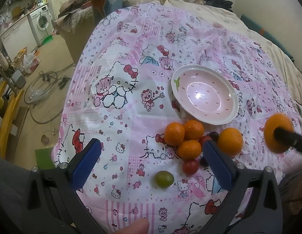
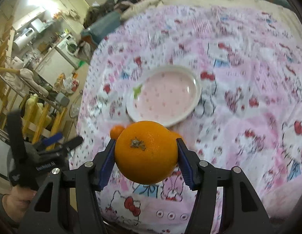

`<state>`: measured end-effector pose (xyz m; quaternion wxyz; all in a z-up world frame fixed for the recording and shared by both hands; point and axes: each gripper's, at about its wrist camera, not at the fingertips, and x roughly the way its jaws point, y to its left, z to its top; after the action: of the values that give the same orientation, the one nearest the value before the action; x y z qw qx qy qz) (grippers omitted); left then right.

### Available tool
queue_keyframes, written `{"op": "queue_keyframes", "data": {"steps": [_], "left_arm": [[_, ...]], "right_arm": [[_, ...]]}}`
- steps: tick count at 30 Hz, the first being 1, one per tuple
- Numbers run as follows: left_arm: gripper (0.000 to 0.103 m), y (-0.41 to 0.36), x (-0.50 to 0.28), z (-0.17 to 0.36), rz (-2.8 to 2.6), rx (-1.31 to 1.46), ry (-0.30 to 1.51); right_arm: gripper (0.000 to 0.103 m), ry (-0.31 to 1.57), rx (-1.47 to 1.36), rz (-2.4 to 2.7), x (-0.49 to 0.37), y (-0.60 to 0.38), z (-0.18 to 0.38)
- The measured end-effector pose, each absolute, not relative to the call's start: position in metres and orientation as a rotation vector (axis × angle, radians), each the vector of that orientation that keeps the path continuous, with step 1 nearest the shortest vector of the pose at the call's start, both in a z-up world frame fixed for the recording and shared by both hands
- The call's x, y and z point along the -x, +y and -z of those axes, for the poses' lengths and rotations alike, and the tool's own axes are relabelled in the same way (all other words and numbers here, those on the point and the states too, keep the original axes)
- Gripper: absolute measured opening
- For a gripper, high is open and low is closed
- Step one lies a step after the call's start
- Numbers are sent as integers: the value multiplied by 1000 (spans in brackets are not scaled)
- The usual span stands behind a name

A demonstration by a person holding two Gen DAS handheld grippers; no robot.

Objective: Organize fruits
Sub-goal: 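Close the right tool around the large orange and lift it, then grasp the small dark round fruit with the left tool while the right holds the orange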

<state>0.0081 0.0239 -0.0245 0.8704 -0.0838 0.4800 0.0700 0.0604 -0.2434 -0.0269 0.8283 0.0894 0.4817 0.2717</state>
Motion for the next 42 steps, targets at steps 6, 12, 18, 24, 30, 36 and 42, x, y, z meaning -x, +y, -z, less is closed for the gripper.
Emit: {"op": "queue_keyframes", "data": {"steps": [6,12,18,24,30,36,42], "left_arm": [[102,21,-9,29,-140,158,1018],[100,7,-9,41,-104,132,1075],[56,-32,-8,71,52,140,1230],[33,-79,-15,86,151,111,1274],[33,-96,-43,109,111,101,1297],[27,-106,-58,123,34,14,1306],[19,-122,-60,140,44,-75,1366]], "right_arm": [[61,969,-216,-573,-68,-252,24],[61,969,-276,-526,-70,-266,33],[61,963,-363,-475,-78,-288,33],[62,978,-408,-462,-81,-297,35],[62,958,-423,-457,-79,-303,30],[61,966,-429,-452,-81,-304,32],[61,973,-431,-448,-82,-303,34]]}}
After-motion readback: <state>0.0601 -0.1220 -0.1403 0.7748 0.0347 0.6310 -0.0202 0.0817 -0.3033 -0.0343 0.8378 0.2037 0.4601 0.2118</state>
